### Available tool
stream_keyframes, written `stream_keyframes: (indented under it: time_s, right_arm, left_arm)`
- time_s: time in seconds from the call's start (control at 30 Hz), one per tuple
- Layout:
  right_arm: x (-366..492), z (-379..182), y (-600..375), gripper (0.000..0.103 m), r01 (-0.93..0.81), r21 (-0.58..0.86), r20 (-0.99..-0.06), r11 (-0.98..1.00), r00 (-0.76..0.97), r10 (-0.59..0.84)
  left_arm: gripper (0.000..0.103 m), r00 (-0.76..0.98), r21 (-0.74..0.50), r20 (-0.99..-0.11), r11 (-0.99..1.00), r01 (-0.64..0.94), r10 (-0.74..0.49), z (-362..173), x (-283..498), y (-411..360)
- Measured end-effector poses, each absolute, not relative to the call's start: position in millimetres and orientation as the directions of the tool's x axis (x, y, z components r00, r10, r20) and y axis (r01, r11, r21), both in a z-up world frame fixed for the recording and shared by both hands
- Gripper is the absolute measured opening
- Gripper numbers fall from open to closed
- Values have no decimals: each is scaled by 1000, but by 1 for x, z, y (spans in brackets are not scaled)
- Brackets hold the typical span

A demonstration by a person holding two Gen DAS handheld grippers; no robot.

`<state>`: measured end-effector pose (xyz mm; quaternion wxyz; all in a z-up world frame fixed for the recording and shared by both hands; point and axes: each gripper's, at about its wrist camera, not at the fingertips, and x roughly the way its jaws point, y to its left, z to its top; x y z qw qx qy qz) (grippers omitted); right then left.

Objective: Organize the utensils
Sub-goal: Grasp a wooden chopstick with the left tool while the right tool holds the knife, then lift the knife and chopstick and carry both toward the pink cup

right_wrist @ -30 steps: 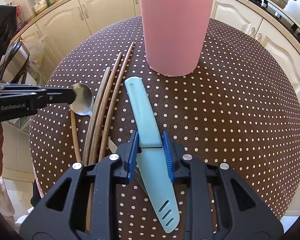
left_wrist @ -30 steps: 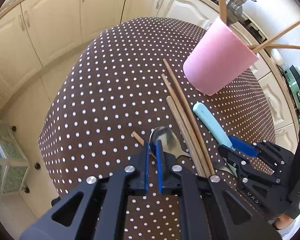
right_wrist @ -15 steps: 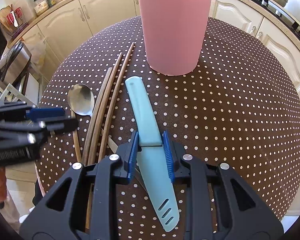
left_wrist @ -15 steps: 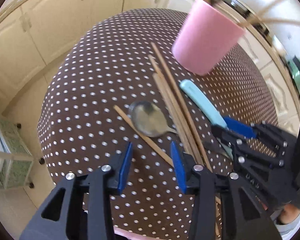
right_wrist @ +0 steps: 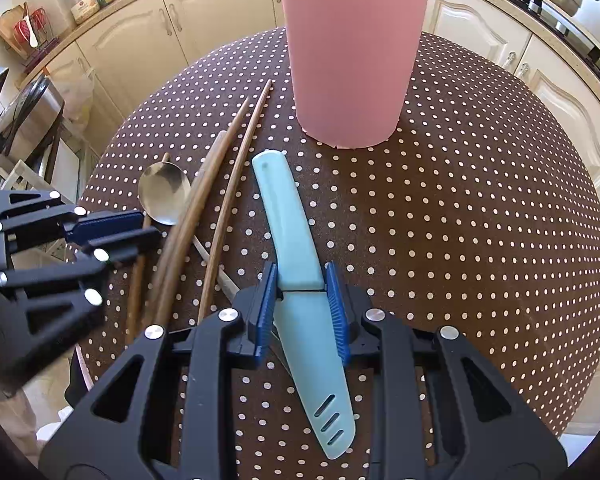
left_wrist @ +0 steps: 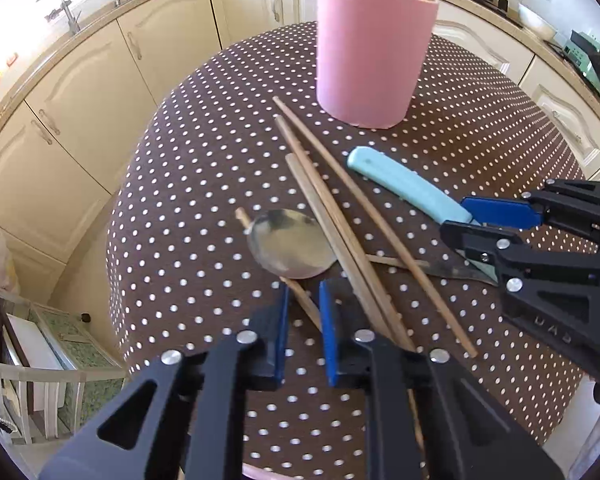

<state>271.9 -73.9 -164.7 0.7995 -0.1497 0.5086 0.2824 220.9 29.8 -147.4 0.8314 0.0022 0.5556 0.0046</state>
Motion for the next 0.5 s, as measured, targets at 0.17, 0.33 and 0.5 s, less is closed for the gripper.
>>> stream_keyframes:
  time_s: [0.17,0.33,0.5]
  right_arm:
    - [278,-164,-62,26,-612,17,-907,791,323,269]
    - [284,-165,-50,25,-623,-10,-917,782,318,241]
    - [284,-165,-51,23,-618,-15,-901,786,350,258]
  left_arm:
    - [11,379,-80,-923,996,-31,-62,-150,230,51]
    - [5,392,-131,-915,989,-71,-93,-147,229,87]
    - [5,421,-172,-900,980,-99,-115,-144,225,107]
